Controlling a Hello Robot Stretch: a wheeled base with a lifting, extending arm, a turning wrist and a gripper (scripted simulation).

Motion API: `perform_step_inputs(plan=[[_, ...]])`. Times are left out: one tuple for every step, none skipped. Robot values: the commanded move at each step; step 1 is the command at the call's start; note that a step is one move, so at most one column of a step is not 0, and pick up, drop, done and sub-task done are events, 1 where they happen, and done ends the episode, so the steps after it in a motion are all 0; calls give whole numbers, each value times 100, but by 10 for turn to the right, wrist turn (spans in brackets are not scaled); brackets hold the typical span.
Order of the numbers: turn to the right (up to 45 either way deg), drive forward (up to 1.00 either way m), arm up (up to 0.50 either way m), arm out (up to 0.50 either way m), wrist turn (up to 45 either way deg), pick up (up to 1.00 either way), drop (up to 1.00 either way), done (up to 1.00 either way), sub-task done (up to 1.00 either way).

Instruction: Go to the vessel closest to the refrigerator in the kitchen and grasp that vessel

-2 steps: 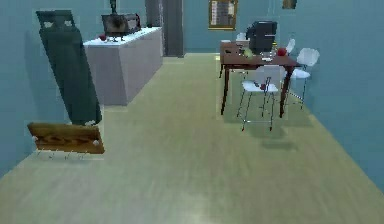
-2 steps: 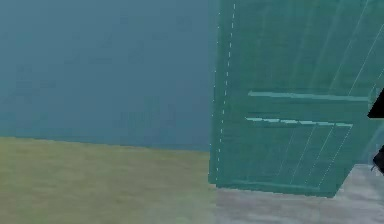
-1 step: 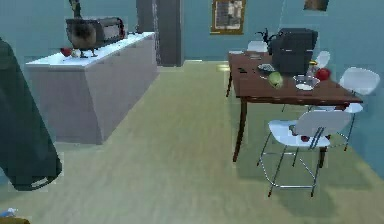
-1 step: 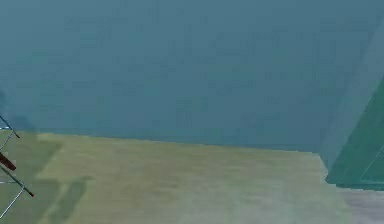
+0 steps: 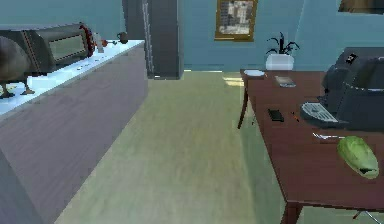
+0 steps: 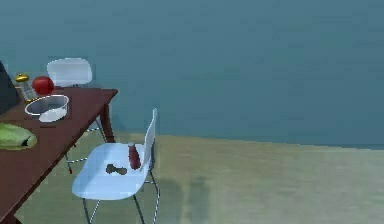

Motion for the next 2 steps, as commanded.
perform_step_inputs(plan=[[-90, 0, 0, 0, 0, 0, 0, 0, 0], [0, 35, 0, 0, 0, 0, 0, 0, 0]])
